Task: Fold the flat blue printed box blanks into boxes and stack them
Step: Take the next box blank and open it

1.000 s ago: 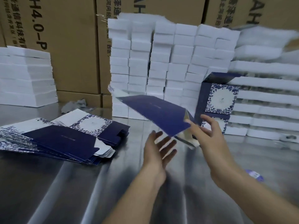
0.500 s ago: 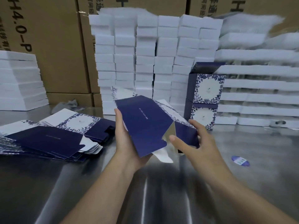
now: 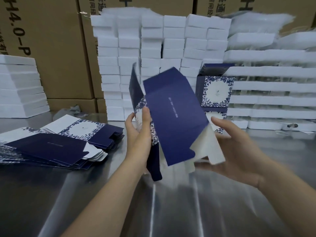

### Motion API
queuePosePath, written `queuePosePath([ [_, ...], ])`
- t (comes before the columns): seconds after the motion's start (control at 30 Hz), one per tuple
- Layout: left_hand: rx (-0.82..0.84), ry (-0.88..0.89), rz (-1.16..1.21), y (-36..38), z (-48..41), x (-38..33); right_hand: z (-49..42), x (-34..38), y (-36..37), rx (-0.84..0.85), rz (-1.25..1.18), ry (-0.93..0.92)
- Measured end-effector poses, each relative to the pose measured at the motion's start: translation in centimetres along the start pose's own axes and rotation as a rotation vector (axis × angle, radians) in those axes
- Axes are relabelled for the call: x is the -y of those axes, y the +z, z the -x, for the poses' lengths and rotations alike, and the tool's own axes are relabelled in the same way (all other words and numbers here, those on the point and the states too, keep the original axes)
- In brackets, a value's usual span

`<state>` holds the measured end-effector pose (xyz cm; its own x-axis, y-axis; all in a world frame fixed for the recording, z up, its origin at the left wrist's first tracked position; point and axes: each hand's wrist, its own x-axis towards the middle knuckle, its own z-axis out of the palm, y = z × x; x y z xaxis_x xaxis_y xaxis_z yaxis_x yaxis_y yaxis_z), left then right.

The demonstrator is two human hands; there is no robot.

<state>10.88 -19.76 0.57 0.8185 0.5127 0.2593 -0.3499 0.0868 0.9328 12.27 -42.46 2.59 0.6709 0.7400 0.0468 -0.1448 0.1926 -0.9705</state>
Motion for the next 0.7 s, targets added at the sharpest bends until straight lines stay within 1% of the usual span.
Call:
queuePosePath([
  [0.07,-0.027,0.087,-0.101,0.0,0.0,0.4,-0.3,-0.1,0.1,-0.060,0.054,-0.004],
  [0.13,-0.054,0.189,-0.185,-0.2,-0.1,0.6,-0.7,-0.4,0.1,-0.128,0.162,-0.064],
  [0.23,-0.095,0.326,-0.363,-0.1,0.2,0.4,-1.3,-1.3,0.0,-0.370,0.487,-0.181],
  [0.3,-0.081,0.376,-0.360,-0.1,0.4,0.3,-1.6,-1.9,-0.4,-0.466,0.517,-0.243],
  [0.4,-0.014,0.332,-0.241,-0.6,-0.1,0.2,-1.7,-2.2,-1.3,-0.528,0.419,-0.311],
  [0.5,0.053,0.184,-0.137,-0.9,-0.5,0.2,-1.6,-2.0,-1.7,-0.567,0.381,-0.372],
  [0.57,0.058,0.124,-0.090,-1.0,-0.9,0.5,-1.6,-2.2,-1.7,-0.594,0.404,-0.398],
  [0.63,0.008,0.137,-0.094,-1.0,-0.8,0.6,-1.7,-2.4,-1.5,-0.634,0.459,-0.431],
  [0.7,-0.087,0.240,-0.196,-0.8,-0.5,0.6,-1.8,-2.6,-1.0,-0.657,0.540,-0.476],
])
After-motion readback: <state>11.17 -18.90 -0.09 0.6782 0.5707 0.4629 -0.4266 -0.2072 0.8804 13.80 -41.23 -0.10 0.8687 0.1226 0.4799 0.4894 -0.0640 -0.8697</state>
